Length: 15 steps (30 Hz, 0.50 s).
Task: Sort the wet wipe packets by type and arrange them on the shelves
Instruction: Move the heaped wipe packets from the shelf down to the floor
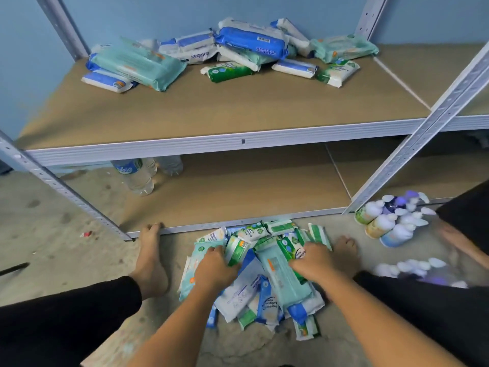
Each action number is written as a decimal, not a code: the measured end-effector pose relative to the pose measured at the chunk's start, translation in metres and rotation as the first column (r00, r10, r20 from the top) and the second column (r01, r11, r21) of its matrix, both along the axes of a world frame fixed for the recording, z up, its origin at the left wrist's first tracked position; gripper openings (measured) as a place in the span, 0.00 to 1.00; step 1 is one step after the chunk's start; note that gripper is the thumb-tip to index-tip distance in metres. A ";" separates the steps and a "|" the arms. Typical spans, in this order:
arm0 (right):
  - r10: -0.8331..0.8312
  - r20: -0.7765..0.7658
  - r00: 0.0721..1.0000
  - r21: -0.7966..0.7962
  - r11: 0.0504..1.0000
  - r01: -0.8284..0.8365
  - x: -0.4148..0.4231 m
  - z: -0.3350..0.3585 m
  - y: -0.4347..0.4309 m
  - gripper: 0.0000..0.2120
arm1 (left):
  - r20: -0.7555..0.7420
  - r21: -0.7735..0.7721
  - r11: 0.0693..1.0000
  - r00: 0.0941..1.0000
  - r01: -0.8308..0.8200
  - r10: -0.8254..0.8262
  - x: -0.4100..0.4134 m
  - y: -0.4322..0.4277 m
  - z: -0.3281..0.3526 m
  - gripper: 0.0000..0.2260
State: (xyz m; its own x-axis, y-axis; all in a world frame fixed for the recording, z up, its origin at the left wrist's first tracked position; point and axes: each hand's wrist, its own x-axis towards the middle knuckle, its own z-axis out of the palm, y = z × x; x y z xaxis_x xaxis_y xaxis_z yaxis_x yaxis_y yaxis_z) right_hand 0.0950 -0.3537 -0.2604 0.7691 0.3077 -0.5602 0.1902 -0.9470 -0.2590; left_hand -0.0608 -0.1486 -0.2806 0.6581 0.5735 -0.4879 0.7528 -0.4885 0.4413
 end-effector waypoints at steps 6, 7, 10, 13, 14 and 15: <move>0.025 -0.045 0.999 -0.083 0.996 -0.028 -0.026 -0.014 0.010 0.16 | -0.064 0.058 0.996 0.996 0.063 -0.060 0.002 -0.018 -0.049 0.31; 0.036 -0.046 0.998 -0.087 0.995 -0.040 -0.028 -0.018 0.011 0.17 | -0.070 0.110 0.989 0.994 0.095 -0.088 0.001 -0.018 -0.054 0.33; 0.090 -0.041 0.995 -0.123 0.988 -0.094 -0.026 -0.026 0.012 0.21 | -0.070 0.199 0.956 0.976 0.216 -0.206 -0.003 -0.013 -0.064 0.34; 0.097 -0.051 0.994 -0.130 0.986 -0.102 -0.023 -0.032 0.010 0.23 | -0.112 0.098 0.951 0.953 0.293 -0.281 -0.006 -0.015 -0.071 0.28; 0.102 -0.053 0.993 -0.132 0.985 -0.108 -0.022 -0.034 0.008 0.24 | -0.123 0.082 0.953 0.952 0.292 -0.281 -0.006 -0.016 -0.072 0.28; 0.109 -0.051 0.993 -0.131 0.985 -0.115 -0.022 -0.037 0.006 0.26 | -0.121 0.083 0.955 0.954 0.286 -0.275 -0.005 -0.017 -0.072 0.28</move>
State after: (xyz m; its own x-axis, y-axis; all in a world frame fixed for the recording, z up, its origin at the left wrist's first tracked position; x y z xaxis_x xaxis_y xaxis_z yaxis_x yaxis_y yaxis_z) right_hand 0.0735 -0.3480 -0.2970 0.7077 0.3106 -0.6346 0.2883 -0.9470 -0.1419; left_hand -0.0662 -0.1652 -0.3524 0.7465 0.4219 -0.5145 0.6192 -0.7235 0.3052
